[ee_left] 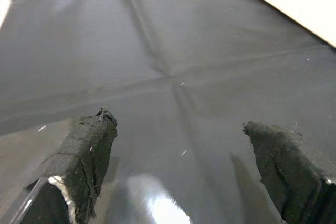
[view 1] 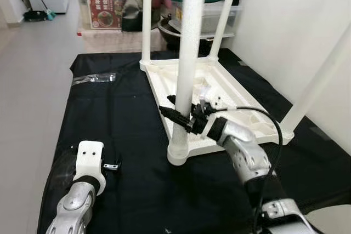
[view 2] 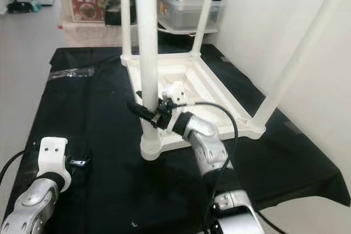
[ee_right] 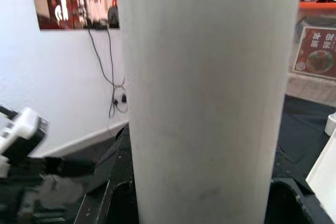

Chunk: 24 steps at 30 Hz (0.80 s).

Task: Building children table

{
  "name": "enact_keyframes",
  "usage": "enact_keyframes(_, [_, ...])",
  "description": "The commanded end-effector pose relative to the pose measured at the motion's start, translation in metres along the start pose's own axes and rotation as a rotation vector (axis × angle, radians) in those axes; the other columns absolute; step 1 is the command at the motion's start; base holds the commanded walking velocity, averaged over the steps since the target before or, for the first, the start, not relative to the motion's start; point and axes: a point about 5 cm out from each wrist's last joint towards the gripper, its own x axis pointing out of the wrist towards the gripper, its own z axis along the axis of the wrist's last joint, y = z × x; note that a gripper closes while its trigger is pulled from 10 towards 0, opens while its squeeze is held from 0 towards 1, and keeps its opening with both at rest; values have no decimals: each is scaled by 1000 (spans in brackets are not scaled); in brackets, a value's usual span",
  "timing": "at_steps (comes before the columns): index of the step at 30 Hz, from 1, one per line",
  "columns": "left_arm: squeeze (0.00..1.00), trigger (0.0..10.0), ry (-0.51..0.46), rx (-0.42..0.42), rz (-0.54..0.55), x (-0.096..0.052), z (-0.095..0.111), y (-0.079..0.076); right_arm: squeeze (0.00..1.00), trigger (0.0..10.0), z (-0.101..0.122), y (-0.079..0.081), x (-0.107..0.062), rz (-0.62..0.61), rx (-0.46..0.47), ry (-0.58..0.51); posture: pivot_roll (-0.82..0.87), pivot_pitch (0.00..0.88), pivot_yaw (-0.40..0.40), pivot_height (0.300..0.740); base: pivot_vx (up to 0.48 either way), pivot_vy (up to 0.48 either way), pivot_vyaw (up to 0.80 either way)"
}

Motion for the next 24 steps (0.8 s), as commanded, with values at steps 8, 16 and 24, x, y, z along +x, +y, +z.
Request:
enact_keyframes(8, [0, 10000, 18, -9, -28, 4, 0, -2, 0, 0, -20, 43, 2, 453, 144, 30, 155, 0, -77, 740, 0, 0, 0])
enact_keyframes(16, [0, 10000, 31, -16, -17, -1, -5, -1, 0, 0, -18, 56, 7, 510, 193, -5, 165, 0, -88, 740, 0, 0, 0])
enact_keyframes(24, [0, 10000, 38, -12, -18, 0, -5, 2, 0, 0, -18, 56, -1, 558, 195, 17, 155, 0, -83, 740, 0, 0, 0])
